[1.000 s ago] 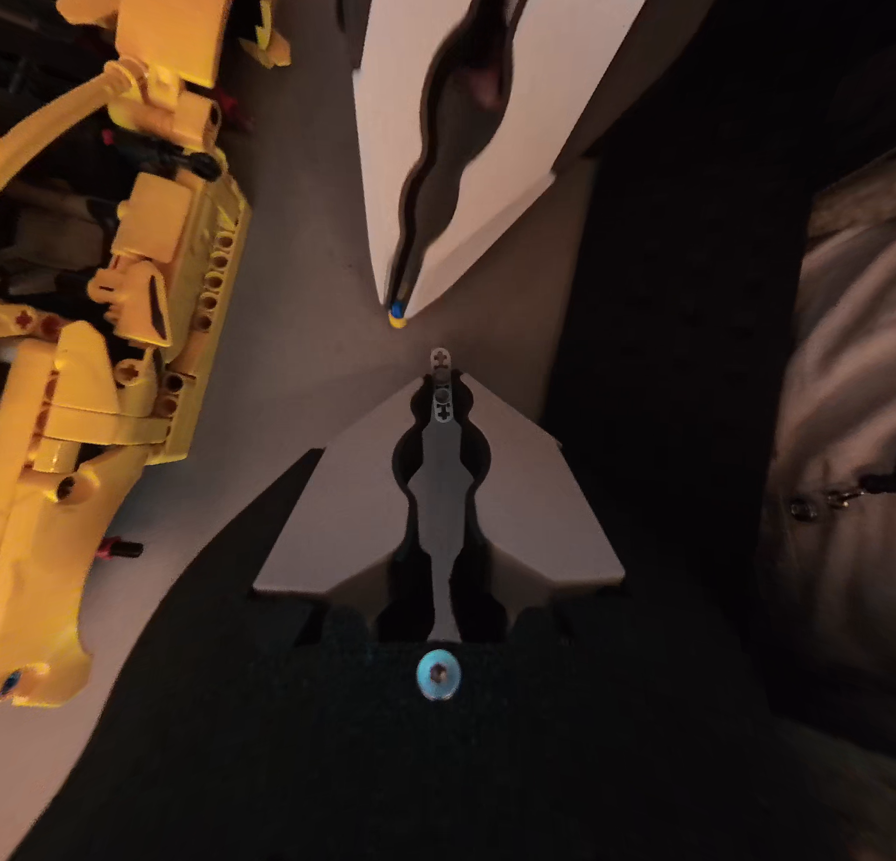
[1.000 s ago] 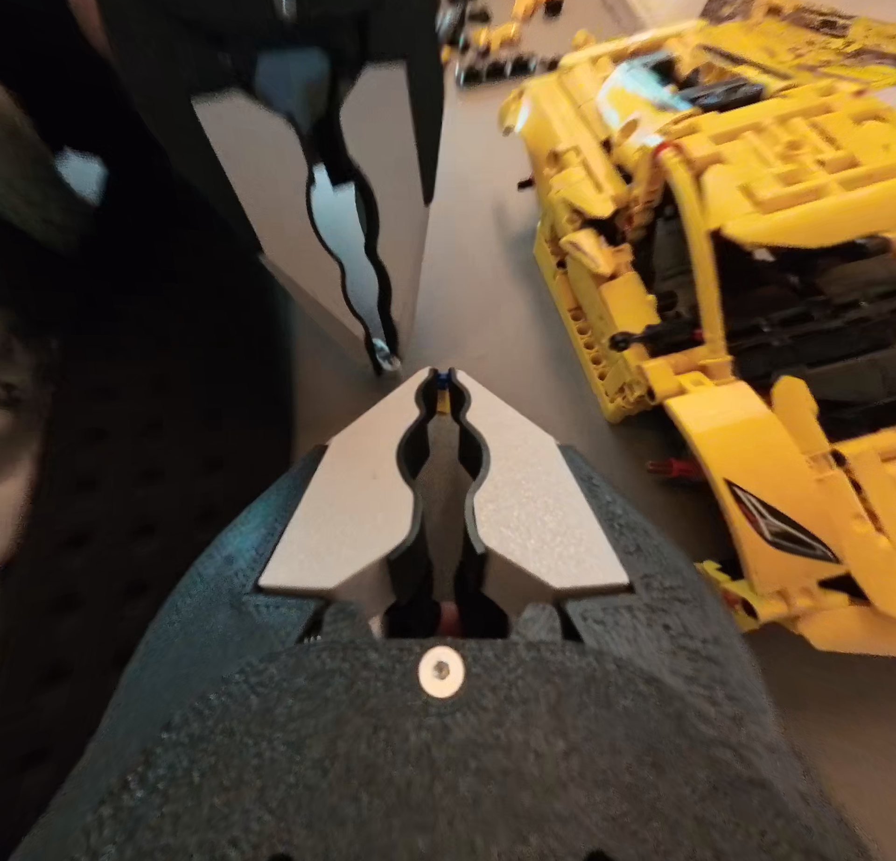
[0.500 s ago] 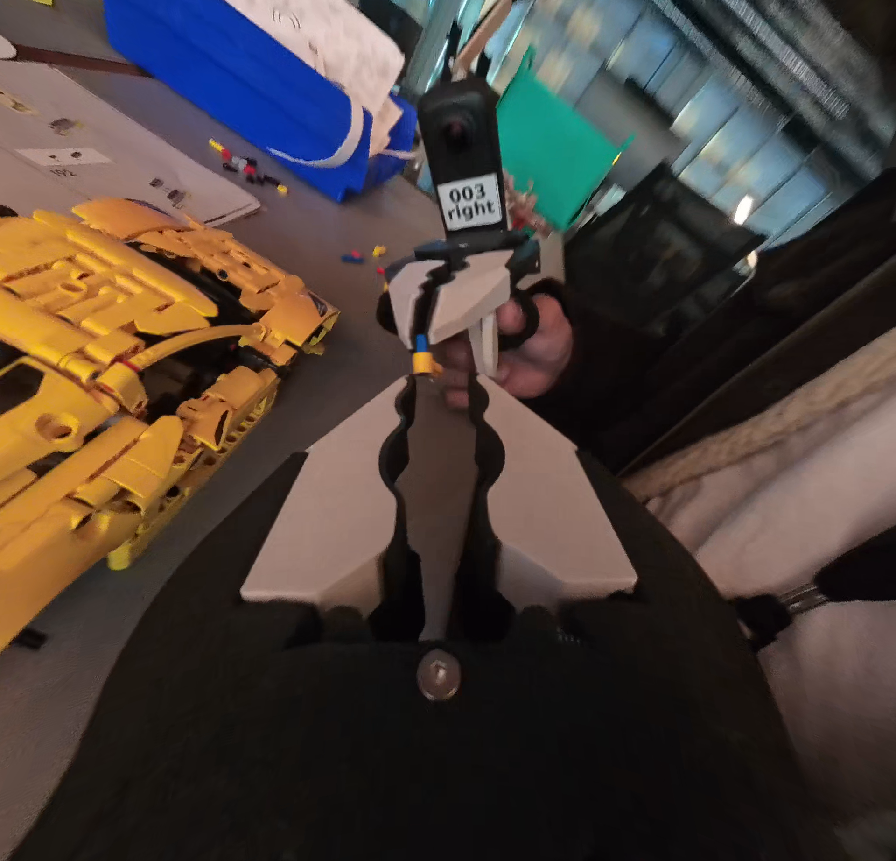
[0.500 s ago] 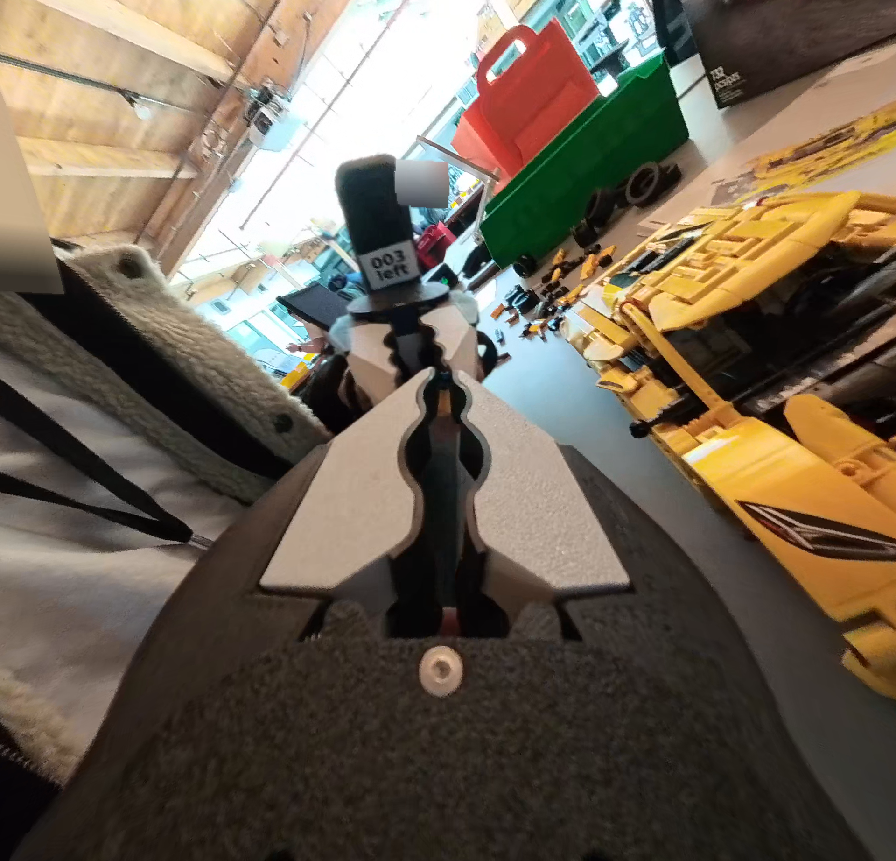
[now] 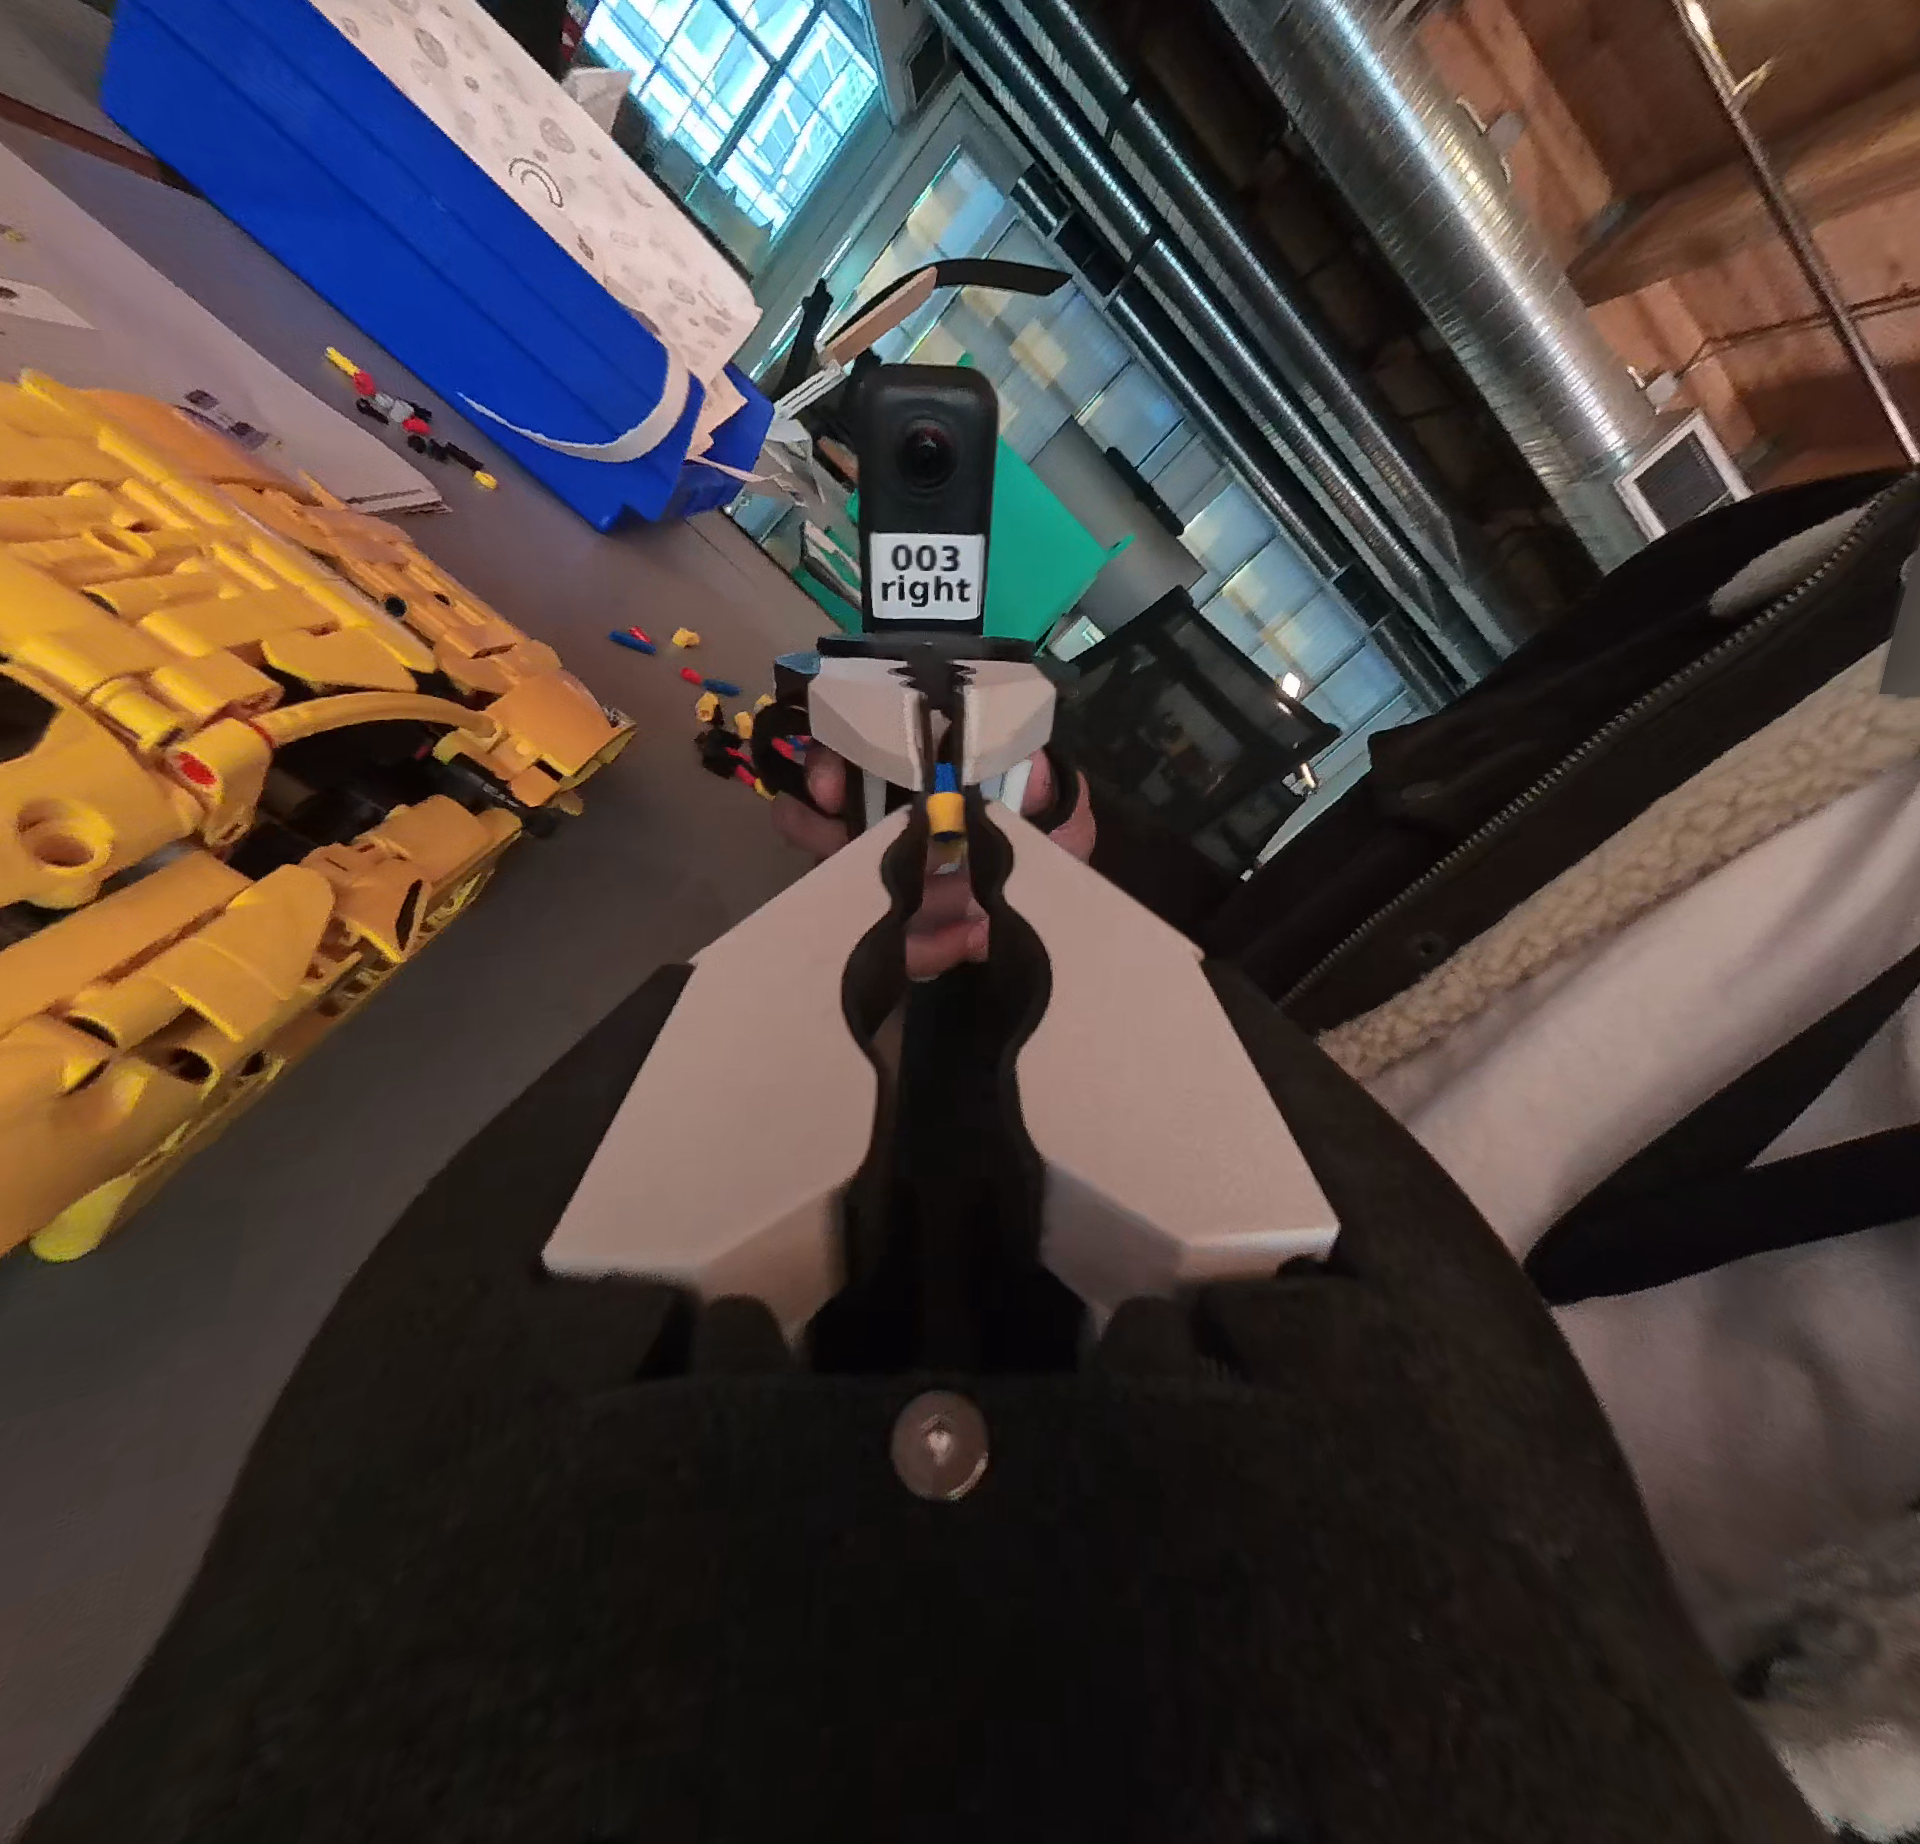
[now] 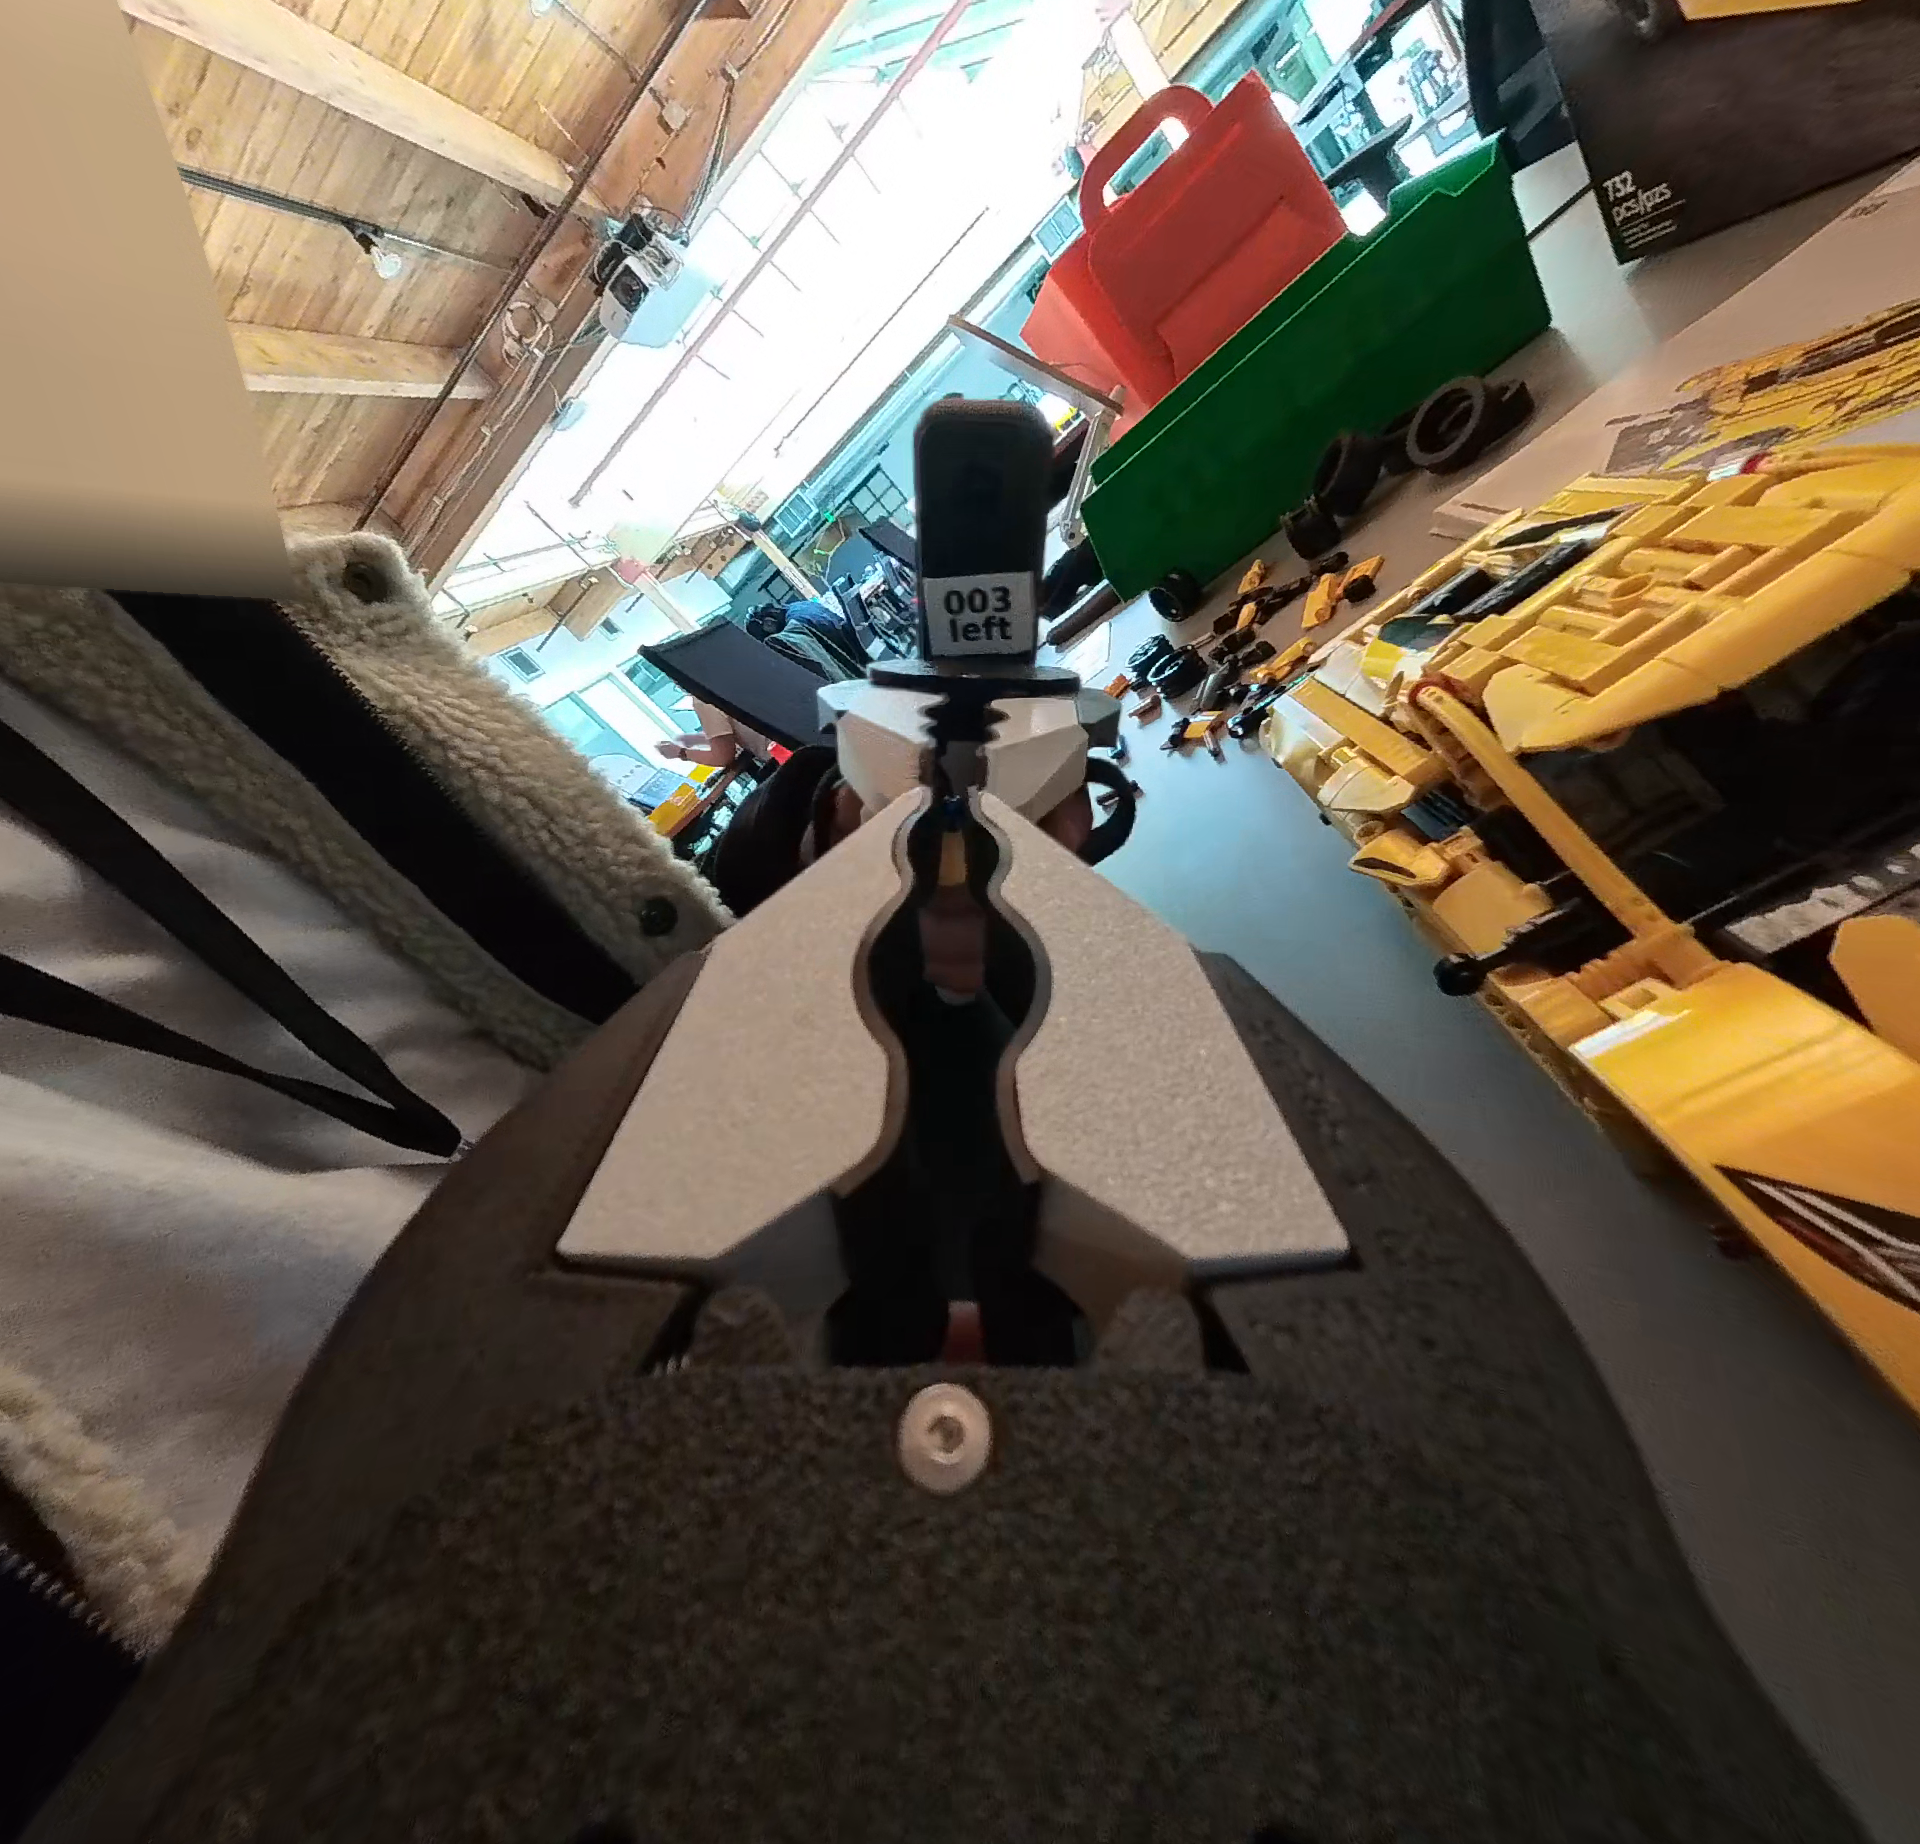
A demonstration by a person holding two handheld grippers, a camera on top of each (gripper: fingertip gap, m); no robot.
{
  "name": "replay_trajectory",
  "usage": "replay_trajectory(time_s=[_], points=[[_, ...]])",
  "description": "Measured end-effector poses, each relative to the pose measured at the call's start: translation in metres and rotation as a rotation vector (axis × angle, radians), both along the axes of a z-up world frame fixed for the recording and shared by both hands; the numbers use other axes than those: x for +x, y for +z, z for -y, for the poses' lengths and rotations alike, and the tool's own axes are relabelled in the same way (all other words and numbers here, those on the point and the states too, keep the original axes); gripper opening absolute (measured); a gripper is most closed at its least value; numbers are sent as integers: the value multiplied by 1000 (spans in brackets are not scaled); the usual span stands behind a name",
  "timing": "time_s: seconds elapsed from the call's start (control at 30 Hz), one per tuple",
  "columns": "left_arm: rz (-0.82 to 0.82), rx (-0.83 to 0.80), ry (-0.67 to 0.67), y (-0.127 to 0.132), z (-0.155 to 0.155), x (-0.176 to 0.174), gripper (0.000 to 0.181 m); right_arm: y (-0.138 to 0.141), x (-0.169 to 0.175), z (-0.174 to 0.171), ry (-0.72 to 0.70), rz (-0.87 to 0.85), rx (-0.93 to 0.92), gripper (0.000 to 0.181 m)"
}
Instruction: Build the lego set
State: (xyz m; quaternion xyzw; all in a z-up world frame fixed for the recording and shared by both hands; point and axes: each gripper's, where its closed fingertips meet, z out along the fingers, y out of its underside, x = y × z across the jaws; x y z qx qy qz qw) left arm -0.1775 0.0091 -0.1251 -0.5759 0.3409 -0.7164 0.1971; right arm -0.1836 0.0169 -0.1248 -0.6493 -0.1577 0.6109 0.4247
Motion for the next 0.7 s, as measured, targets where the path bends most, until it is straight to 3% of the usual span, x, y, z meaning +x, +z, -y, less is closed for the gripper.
replay_trajectory(time_s=[0.13, 0.7], points=[[3, -23, -31, 1, 3, -2, 7, 1, -2, 3, 21, -2, 12, 2], [219, -383, -309, 34, 27, -12, 6, 32, -11, 27, 130, 43, 317, 2]])
